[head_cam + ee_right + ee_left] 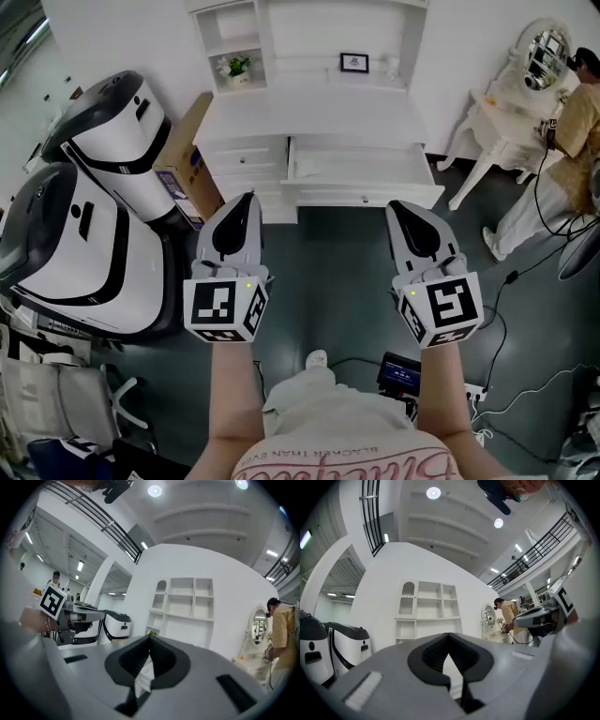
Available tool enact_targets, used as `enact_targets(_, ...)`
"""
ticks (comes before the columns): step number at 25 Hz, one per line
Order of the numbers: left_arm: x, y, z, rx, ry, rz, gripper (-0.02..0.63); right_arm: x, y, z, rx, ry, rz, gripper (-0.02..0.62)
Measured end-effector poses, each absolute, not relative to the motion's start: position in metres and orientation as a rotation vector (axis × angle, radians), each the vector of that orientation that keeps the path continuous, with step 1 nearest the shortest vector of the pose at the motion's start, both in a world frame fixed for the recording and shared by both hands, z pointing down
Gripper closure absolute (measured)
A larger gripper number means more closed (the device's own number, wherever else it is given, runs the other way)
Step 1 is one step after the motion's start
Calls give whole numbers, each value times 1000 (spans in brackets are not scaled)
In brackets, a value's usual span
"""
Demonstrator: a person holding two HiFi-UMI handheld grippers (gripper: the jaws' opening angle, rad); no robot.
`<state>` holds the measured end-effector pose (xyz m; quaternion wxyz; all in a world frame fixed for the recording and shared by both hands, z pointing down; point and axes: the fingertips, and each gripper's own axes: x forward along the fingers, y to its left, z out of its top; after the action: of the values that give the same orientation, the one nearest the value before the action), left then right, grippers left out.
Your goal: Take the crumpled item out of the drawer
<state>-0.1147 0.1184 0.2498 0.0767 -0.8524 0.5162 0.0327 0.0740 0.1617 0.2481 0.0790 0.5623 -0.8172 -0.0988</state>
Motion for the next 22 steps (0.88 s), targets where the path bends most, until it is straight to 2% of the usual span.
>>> enact_targets(9, -121, 58, 259, -2582, 1535, 92, 598, 56, 97, 260, 1639, -2422, -267, 588)
enact_targets(22, -119, -10, 270, -2571, 1575, 99, 598, 69, 26, 270, 1649, -2426, -256, 588)
